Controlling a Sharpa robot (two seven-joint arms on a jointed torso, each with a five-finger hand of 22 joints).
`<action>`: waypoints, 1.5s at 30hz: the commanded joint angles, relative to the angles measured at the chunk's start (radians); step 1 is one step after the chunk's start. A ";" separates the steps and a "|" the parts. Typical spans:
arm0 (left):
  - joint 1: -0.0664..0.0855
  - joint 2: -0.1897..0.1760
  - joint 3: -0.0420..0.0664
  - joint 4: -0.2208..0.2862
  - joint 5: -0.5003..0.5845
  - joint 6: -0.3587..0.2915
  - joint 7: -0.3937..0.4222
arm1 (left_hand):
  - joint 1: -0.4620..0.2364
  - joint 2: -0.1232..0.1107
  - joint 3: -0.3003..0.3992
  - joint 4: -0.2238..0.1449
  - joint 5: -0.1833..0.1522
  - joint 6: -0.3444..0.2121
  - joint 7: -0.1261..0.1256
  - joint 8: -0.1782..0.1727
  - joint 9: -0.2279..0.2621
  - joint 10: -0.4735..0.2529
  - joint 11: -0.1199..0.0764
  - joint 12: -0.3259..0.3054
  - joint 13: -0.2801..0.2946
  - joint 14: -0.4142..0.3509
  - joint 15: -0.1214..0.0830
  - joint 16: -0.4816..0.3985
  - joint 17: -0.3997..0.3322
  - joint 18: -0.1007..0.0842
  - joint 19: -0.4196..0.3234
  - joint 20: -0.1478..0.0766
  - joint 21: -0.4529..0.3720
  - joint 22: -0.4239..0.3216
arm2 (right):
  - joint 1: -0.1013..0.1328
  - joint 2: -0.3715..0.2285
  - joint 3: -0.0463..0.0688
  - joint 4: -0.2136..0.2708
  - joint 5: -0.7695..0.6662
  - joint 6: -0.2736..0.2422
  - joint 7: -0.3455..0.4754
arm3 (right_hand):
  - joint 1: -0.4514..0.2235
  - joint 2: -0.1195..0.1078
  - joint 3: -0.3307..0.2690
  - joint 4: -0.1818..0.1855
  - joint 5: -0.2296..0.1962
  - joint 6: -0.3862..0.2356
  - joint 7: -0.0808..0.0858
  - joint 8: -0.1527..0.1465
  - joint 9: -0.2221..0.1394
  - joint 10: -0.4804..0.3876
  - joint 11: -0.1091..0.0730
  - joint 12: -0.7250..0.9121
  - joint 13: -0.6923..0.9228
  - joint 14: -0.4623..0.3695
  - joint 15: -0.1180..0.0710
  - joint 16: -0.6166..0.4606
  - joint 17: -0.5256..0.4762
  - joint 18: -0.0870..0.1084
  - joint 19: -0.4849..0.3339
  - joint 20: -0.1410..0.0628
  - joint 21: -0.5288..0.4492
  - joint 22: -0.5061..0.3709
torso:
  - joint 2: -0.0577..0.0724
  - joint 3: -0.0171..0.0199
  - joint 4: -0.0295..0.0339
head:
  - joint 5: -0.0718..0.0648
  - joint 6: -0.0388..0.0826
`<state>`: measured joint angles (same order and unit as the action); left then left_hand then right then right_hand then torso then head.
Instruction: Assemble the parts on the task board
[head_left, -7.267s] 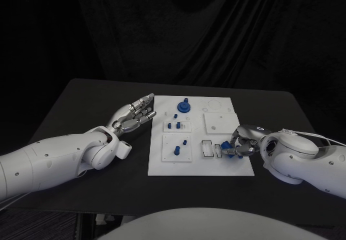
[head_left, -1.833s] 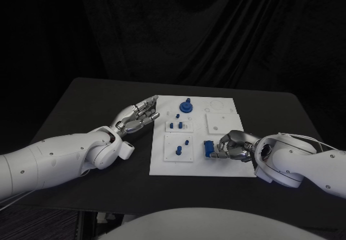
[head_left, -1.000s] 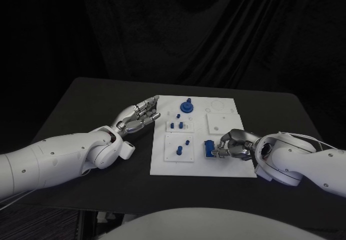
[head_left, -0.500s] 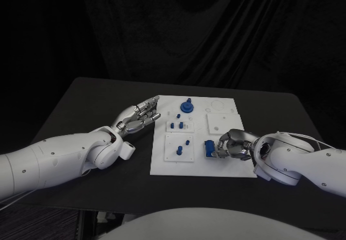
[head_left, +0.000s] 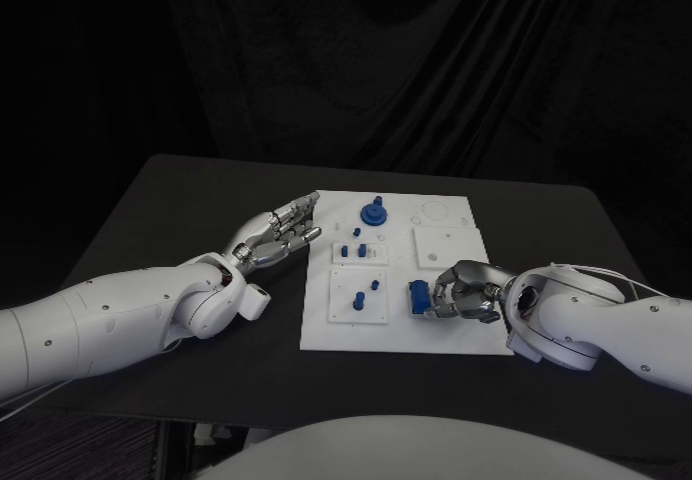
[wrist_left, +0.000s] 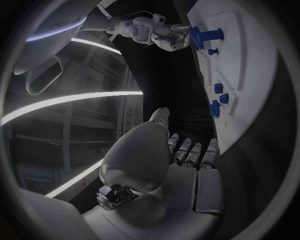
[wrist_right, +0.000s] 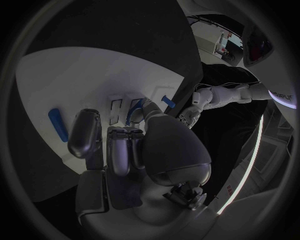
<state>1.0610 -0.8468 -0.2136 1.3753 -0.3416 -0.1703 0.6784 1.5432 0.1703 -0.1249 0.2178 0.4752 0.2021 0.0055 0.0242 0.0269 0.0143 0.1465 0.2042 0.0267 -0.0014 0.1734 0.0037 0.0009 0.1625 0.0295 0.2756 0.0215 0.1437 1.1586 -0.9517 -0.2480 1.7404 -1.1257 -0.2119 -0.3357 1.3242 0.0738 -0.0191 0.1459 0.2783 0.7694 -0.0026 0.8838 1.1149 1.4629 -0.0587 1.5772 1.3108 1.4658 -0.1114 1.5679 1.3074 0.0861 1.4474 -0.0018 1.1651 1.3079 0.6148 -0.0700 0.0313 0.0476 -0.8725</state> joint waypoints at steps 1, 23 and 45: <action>-0.002 0.002 0.001 0.001 0.002 0.016 0.049 | -0.001 0.009 0.000 -0.005 0.005 -0.002 0.004 0.003 0.001 0.000 0.008 0.006 0.002 0.001 0.006 -0.004 -0.001 0.014 -0.003 0.007 -0.001 0.000 | -0.003 0.000 0.000 -0.001 -0.006 0.030 -0.006 | 0.010 0.001 0.005 -0.006 0.001 -0.011 0.000 -0.007 -0.004 0.108 -0.007 -0.006 0.260 0.105 -0.005 0.003 0.263 -0.005 -0.004 -0.001 -0.007 0.155 | 0.000 0.0002 -0.0001 | 0.003 0.000; -0.002 0.000 0.001 0.002 0.002 0.021 0.045 | 0.001 0.014 0.006 -0.008 0.006 0.002 0.011 0.004 0.001 0.000 0.013 0.008 0.002 0.001 0.008 -0.004 -0.001 0.013 -0.002 0.009 0.000 -0.001 | -0.003 -0.006 0.000 0.002 -0.006 -0.033 0.036 | -0.113 -0.048 -0.018 0.102 -0.003 0.016 0.004 -0.025 -0.018 0.108 -0.003 -0.006 0.260 0.105 -0.002 0.003 0.263 -0.007 0.002 0.002 0.007 0.159 | 0.000 0.0006 -0.0003 | 0.005 0.000; -0.002 0.002 0.001 0.002 0.002 0.028 0.042 | 0.002 0.018 0.011 -0.012 0.006 0.002 0.014 0.004 0.001 0.000 0.016 0.008 0.002 0.001 0.011 -0.004 -0.001 0.012 -0.002 0.010 0.000 -0.001 | -0.003 0.000 0.000 -0.011 -0.022 -0.035 0.038 | -0.045 -0.041 0.036 0.061 0.000 0.014 -0.003 -0.028 -0.014 0.108 -0.009 -0.006 0.260 0.105 -0.007 0.003 0.263 -0.008 0.004 -0.003 0.012 0.160 | 0.000 -0.0002 -0.0002 | 0.006 0.000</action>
<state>1.0601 -0.8464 -0.2136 1.3755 -0.3416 -0.1563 0.6784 1.5429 0.1785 -0.1166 0.2095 0.4751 0.2020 0.0127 0.0242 0.0269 0.0139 0.1536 0.2081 0.0273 0.0023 0.1770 0.0036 0.0014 0.1627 0.0258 0.2791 0.0215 0.1430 1.1584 -0.9515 -0.2479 1.7308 -1.1283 -0.2353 -0.3021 1.2705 0.0332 0.0155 0.2136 0.2781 0.7821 -0.0008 0.8606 1.1007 1.4651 -0.0608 1.5683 1.3079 1.4658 -0.1114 1.5679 1.3074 0.0861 1.4474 -0.0017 1.1733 1.3075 0.6148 -0.0698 0.0308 0.0533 -0.8725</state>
